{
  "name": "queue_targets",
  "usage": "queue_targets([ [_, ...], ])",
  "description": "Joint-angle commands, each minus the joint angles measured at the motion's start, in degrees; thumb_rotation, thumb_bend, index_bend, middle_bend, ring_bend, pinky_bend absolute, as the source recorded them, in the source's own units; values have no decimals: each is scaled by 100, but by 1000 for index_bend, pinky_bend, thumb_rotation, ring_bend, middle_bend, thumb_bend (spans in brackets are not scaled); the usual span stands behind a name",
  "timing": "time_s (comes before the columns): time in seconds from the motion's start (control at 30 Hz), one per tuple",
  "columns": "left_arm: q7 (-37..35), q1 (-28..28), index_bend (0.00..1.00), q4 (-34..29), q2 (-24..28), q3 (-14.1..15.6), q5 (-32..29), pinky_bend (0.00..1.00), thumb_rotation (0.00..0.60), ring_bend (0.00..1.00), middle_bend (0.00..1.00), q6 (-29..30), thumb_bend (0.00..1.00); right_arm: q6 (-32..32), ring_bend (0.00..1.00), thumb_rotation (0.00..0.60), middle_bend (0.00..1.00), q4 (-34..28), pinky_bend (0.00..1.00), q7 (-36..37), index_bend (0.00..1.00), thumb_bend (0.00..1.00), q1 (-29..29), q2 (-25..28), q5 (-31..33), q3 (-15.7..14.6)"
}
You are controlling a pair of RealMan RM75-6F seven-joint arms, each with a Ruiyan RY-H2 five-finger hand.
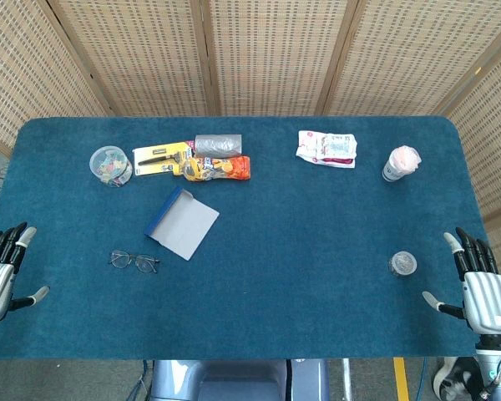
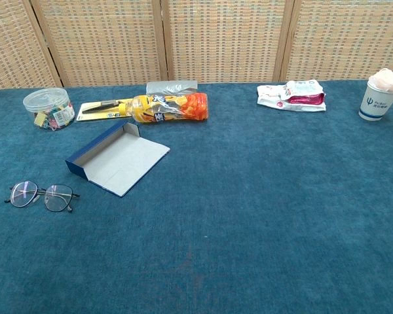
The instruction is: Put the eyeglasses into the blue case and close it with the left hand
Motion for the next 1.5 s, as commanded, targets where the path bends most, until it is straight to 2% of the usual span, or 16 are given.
queue_targets([
  [0.03, -4, -2, 0, 0, 3, -2, -9, 0, 600, 0, 0, -10, 65, 0, 0, 600, 0, -1, 0, 4, 0, 0, -2, 1, 2, -1],
  [0.3, -9, -45, 11, 31, -28, 7, -31, 0, 600, 0, 0, -116, 81, 22, 0, 600, 0, -16, 0, 33, 0, 0, -14, 0, 2, -1],
  [0.4, -62, -162, 106, 158, -145, 8, -25, 0, 600, 0, 0, -315, 130, 37, 0, 600, 0, -25, 0, 45, 0, 0, -21, -8, 8, 5],
  [0.57, -302, -519, 345, 499, -525, 17, -3, 0, 600, 0, 0, -919, 259, 32, 0, 600, 0, -36, 0, 60, 0, 0, -22, -11, 25, 11],
  [0.67, -486, -770, 412, 680, -784, -16, -66, 0, 600, 0, 0, -1347, 301, 26, 0, 600, 0, -36, 0, 94, 0, 0, -21, -6, 23, 10],
  [0.87, -214, -1155, 430, 986, -1342, -224, -372, 0, 600, 0, 0, -1858, 328, -9, 0, 600, 0, -29, 0, 180, 0, 0, -10, 10, 22, 5],
  [1.1, 230, -1414, 430, 1188, -1762, -438, -767, 0, 600, 0, 0, -2128, 335, -42, 0, 600, 0, -36, 0, 255, 0, 0, -1, 30, 25, 1],
  [1.5, 785, -1610, 430, 1487, -2188, -533, -1231, 0, 600, 0, 0, -2353, 337, -74, 0, 600, 0, -46, 0, 340, 0, 0, 6, 58, 27, -5],
])
